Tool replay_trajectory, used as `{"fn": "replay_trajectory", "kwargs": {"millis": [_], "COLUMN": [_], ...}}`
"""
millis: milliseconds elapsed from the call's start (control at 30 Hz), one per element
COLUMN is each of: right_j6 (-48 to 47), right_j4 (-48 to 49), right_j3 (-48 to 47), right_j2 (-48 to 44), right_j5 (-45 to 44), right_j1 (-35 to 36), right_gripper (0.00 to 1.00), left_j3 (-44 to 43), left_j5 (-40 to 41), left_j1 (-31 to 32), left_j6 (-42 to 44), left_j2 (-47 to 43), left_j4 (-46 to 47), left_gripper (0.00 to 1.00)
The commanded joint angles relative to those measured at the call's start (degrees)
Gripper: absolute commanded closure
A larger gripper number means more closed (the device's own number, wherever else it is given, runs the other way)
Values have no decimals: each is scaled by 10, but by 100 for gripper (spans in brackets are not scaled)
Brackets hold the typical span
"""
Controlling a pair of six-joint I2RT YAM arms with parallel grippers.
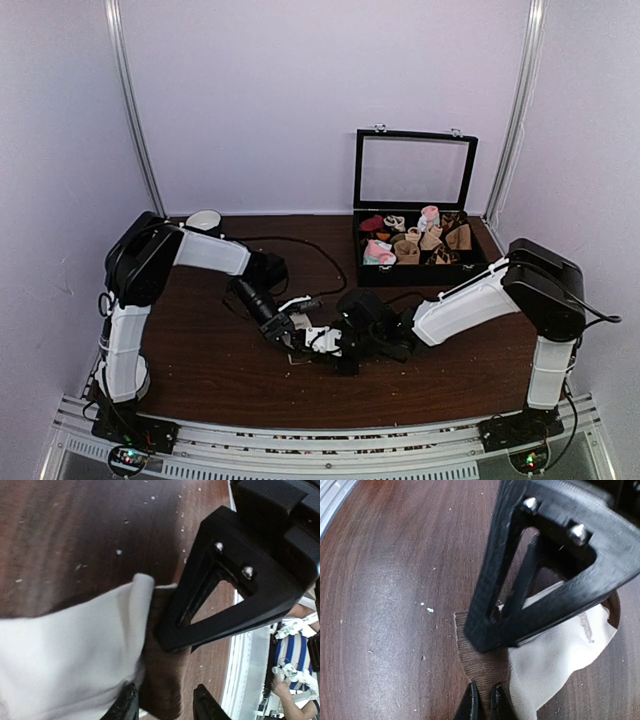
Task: Roll the socks
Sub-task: Roll the sock at the center of the board.
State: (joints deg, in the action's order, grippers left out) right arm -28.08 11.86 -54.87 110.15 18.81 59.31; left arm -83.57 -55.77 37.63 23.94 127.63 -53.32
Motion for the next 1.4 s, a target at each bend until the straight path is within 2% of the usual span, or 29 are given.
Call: {"fn": "replay_trajectory", "kwargs": {"millis": [0,100,133,300,467,600,800,933,1033,1233,1367], "right_j6": [18,31,34,64,121,173,265,309,343,432,494], "right_j4": [-146,-171,-176,-218,-280,-294,-289,-283,-287,-307,-276], "right_j3": [2,-2,0,-5,-31,-19,-34,-61,-83,-97,-65], "right_j2": [39,32,28,25,23,7,31,66,99,157,163], "right_j5": [27,42,44,53,41,44,62,106,144,172,198], "right_j1": [-3,-3,-3,0,9,21,26,23,15,-18,-36], "right_gripper": [100,100,100,100,100,100,100,100,100,100,100], "left_j3": [-15,-15,-15,-9,-36,-68,-112,-102,-62,-54,-16], "left_j5": [100,125,130,146,159,163,142,138,151,186,141], "left_j1": [-23,-40,-47,-58,-54,-35,-15,-40,-62,-84,-86], "left_j6": [21,7,3,-6,-12,-13,-13,9,23,45,90], "left_j2": [-37,-45,-47,-54,-22,8,19,-41,-113,-172,-208], "left_j4": [-19,-4,-1,16,22,20,13,23,68,62,43], "left_gripper": [61,76,77,74,73,74,72,68,63,62,62]}}
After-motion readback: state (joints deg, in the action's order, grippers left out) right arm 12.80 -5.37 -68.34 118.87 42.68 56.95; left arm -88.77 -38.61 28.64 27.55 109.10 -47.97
